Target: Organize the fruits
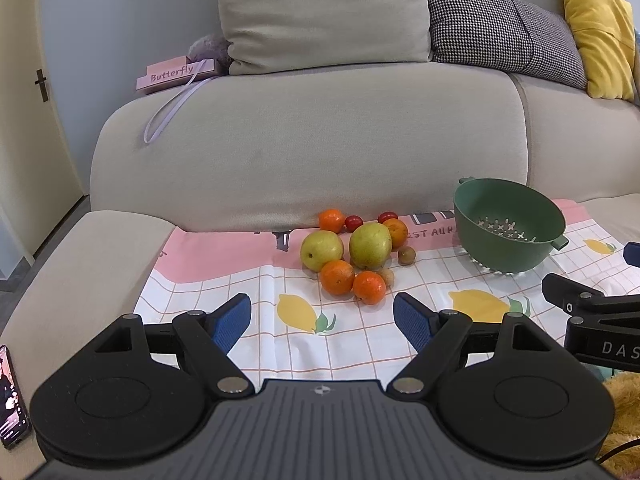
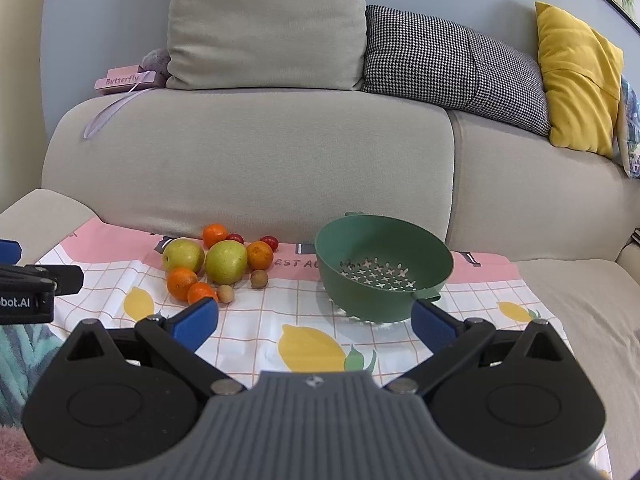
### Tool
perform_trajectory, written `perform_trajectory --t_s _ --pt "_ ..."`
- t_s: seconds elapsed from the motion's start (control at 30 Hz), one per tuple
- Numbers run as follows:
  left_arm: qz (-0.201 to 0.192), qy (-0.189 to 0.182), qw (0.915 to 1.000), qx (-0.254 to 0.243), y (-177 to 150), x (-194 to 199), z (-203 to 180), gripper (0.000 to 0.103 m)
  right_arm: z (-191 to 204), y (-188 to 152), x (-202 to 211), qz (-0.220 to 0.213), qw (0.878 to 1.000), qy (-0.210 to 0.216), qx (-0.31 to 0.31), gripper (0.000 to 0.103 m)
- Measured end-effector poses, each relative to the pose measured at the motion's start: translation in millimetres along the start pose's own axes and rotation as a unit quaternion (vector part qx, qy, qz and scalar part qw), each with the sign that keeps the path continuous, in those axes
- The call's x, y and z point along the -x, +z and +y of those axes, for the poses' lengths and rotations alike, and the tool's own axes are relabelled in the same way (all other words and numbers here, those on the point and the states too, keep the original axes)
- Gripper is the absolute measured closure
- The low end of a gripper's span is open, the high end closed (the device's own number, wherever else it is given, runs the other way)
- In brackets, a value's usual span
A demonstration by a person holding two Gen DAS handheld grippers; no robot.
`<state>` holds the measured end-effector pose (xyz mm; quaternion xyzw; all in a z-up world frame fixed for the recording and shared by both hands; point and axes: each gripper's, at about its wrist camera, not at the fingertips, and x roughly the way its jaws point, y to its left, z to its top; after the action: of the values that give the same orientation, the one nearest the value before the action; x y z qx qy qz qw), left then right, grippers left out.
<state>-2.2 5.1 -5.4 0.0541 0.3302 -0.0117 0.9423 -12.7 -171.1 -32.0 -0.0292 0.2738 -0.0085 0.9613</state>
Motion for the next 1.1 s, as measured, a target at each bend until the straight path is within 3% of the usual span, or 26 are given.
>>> perform_trajectory --t_s 1.1 --pt "0.005 0.0 1.0 0.004 -3.5 -1.0 6.9 0.009 -2.0 -3.0 -2.7 0.007 1.0 -0.003 -0.001 0.004"
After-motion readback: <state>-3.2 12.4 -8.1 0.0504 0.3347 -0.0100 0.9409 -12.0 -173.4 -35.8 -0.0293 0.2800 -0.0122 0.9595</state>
